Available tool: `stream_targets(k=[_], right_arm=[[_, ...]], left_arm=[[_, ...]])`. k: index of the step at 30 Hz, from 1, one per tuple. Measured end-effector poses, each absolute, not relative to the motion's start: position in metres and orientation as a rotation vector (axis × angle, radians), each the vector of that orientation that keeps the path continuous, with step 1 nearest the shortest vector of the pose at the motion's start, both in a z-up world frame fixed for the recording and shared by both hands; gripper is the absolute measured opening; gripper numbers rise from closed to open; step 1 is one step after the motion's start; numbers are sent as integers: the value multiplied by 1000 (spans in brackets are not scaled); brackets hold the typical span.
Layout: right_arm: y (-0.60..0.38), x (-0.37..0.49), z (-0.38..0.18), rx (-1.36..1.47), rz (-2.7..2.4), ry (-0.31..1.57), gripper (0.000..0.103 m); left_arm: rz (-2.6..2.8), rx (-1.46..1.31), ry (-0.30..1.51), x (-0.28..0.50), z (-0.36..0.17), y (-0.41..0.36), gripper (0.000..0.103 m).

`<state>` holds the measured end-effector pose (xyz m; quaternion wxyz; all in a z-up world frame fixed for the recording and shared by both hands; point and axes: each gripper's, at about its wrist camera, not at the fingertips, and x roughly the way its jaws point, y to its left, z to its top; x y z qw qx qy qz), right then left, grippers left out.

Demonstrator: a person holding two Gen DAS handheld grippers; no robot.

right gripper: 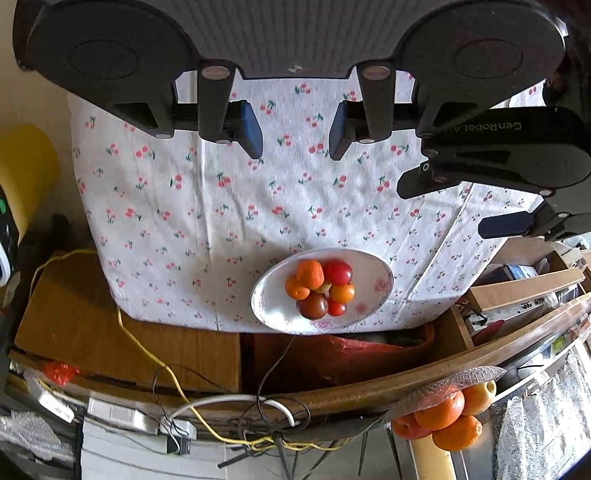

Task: Organize fruits

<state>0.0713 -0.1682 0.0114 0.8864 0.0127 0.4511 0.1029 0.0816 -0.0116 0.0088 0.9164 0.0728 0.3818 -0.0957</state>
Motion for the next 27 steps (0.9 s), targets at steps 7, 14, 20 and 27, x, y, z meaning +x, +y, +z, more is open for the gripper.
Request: stream_targets(k=[7, 14, 20, 27], right_arm=[[-172, 65, 8, 50, 198, 963, 36], [-172, 59, 7, 58, 194, 976, 37], [-173, 53, 7, 63, 191, 977, 37], [-173, 44, 9, 73, 188, 973, 37]], left_arm=[[-190, 162, 785, 71, 8, -14, 103], [-181, 164, 789, 63, 7, -13, 103], [-170, 158, 796, 56, 6, -12, 103], [-151, 145, 808, 48, 4, -11, 103]])
